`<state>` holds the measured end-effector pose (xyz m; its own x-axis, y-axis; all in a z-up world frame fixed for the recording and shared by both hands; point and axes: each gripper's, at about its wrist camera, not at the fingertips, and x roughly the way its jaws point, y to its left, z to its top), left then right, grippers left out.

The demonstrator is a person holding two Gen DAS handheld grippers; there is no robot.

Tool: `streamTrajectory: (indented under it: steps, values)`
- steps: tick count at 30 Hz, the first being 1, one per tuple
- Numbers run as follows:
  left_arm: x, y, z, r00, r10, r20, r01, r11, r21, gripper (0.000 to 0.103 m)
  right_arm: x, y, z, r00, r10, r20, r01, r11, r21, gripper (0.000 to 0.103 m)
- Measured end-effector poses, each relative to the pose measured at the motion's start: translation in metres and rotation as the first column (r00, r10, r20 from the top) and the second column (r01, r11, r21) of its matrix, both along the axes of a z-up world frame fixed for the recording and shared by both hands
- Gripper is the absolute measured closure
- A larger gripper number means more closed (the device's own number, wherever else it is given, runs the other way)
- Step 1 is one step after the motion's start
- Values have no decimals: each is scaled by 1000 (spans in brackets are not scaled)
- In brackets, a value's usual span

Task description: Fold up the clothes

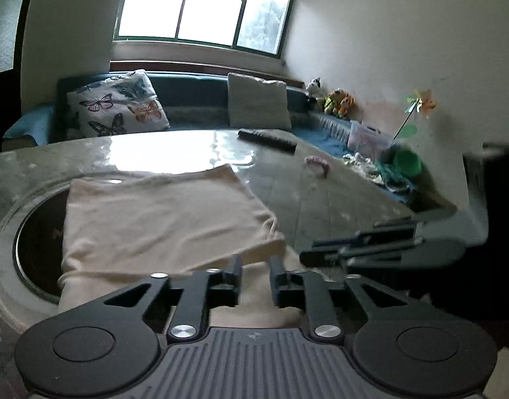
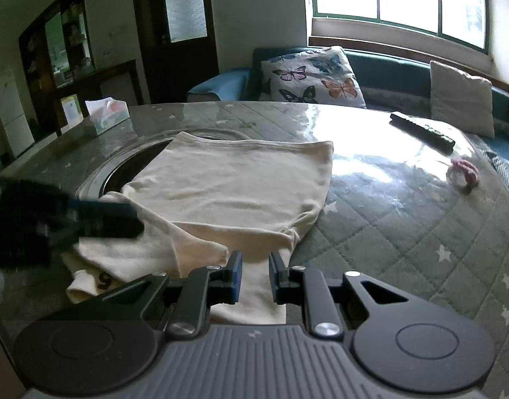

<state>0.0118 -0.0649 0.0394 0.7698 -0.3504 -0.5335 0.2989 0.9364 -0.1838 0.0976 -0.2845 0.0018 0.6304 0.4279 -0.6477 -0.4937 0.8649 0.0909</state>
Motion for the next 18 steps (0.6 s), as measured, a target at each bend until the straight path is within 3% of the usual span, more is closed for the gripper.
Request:
streamTrajectory:
  steps: [4, 10, 18]
  values:
    - [-7, 27, -3, 997, 72, 25, -73, 996, 40, 57, 3, 6, -3, 999, 27, -34, -26, 999, 23, 86]
    - [-31, 79, -10, 974, 223, 33, -225, 969, 103, 47, 1, 23, -13, 993, 82, -90, -80, 997, 24, 86]
    - [-47, 116, -32, 952, 303, -28, -296, 943, 149, 45, -1, 31, -23, 984, 89, -158, -86, 996, 27, 81]
